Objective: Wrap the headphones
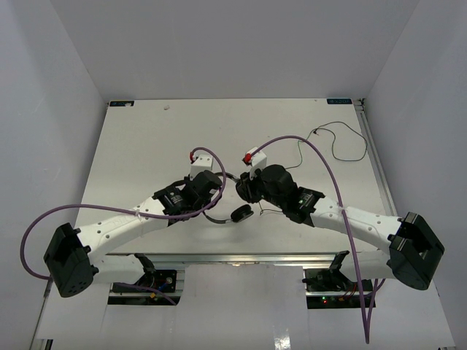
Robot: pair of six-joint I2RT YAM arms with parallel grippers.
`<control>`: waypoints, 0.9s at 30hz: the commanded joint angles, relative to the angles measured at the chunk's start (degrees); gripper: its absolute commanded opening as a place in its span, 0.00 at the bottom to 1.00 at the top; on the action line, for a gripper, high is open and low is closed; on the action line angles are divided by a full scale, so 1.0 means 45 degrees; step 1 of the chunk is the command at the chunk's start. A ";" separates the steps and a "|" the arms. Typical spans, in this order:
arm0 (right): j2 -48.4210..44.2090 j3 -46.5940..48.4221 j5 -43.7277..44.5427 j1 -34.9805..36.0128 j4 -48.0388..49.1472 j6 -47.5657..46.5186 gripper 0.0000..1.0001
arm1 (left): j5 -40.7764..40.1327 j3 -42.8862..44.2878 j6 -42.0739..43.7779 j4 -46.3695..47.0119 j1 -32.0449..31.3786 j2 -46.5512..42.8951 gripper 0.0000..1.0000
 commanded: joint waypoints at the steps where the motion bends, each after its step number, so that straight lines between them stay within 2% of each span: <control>1: -0.0298 -0.0076 -0.0097 0.0071 0.0794 0.0213 0.08 | -0.0280 0.0453 0.0118 0.0296 -0.0037 0.0154 0.32; 4: -0.0306 -0.0099 -0.0026 0.0071 0.0791 0.0222 0.08 | -0.0244 0.0412 0.0118 0.0276 -0.0037 0.0259 0.24; 8: -0.0283 -0.0057 -0.0126 0.0071 0.0858 0.0238 0.08 | -0.0154 0.0399 0.0118 0.0291 -0.0057 0.0256 0.00; 11: -0.0148 0.0116 -0.0551 0.0071 0.0684 0.0122 0.10 | -0.0114 0.0553 0.0118 0.0137 -0.0037 0.0140 0.00; 14: -0.0181 0.0463 -0.0803 0.0071 0.0353 -0.0045 0.48 | -0.0149 0.0948 0.0125 -0.0268 -0.0037 -0.0185 0.00; 17: -0.0741 0.0597 -0.1109 0.0071 0.0038 -0.0336 0.69 | -0.0665 0.1443 -0.0188 -0.1325 -0.0037 -0.0635 0.00; 22: -0.2230 0.0473 -0.2140 0.0054 -0.0351 -0.1133 0.87 | -0.1379 0.2546 -0.0489 -0.2961 -0.0037 -0.1488 0.00; 27: -0.3892 0.0360 -0.3088 0.0051 -0.0782 -0.1968 0.94 | -0.1631 0.3229 -0.0611 -0.4237 -0.0018 -0.2125 0.00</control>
